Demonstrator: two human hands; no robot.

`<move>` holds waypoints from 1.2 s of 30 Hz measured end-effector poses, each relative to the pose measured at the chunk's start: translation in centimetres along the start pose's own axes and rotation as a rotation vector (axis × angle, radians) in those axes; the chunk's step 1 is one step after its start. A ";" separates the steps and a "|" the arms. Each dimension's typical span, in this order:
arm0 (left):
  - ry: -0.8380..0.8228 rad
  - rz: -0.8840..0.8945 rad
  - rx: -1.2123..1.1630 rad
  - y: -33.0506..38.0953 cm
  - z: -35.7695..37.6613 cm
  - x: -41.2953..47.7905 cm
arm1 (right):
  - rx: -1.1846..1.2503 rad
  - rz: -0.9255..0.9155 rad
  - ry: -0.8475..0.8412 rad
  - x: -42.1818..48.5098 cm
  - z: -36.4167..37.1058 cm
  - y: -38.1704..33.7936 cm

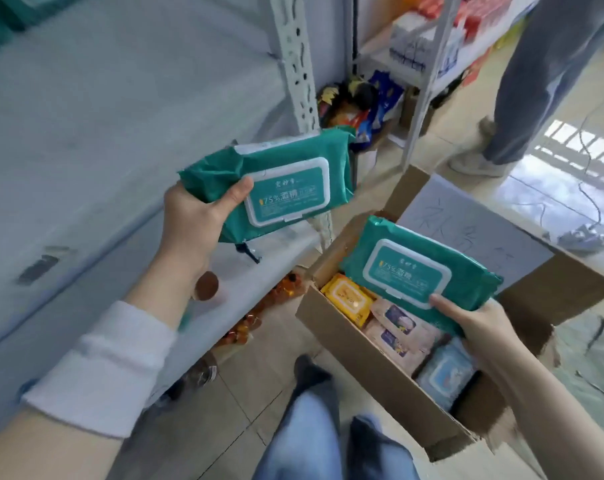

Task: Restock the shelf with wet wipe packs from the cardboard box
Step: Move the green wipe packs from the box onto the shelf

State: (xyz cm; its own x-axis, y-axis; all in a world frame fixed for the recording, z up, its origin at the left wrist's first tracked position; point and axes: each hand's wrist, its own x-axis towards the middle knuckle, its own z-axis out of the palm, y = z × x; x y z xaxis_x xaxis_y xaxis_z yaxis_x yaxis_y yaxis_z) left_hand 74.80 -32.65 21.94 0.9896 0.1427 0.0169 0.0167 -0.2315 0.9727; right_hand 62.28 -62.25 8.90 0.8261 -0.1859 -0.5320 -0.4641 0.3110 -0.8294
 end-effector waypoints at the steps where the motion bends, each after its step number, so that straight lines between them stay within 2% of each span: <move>1: 0.045 0.029 -0.020 1.7 -2.0 0.1 | -0.015 -0.033 -0.040 -0.2 1.6 -2.0; 7: 0.293 0.133 -0.129 8.0 -14.2 0.8 | -0.091 -0.223 -0.277 -0.9 13.0 -11.8; 13: 0.480 0.096 -0.221 5.8 -24.6 3.3 | -0.193 -0.331 -0.429 0.8 24.3 -16.9; 16: 0.516 0.068 -0.251 4.2 -28.4 5.4 | -0.236 -0.360 -0.479 3.1 29.6 -18.3; 19: 0.502 0.037 -0.227 2.0 -30.7 8.2 | -0.294 -0.365 -0.464 6.2 34.3 -19.5; 29: 0.473 0.044 -0.162 -2.1 -34.5 22.2 | -0.362 -0.445 -0.660 19.2 49.7 -26.7; 36: 0.561 0.018 -0.181 -4.9 -36.1 31.7 | -0.552 -0.502 -0.703 29.6 57.6 -29.6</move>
State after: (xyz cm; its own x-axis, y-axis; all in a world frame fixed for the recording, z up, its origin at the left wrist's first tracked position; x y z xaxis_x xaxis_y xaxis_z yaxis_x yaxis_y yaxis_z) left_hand 100.97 7.77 26.05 0.7618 0.6391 0.1061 -0.0729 -0.0783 0.9943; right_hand 118.88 -23.25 27.56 0.8839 0.4668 -0.0291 0.0506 -0.1572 -0.9863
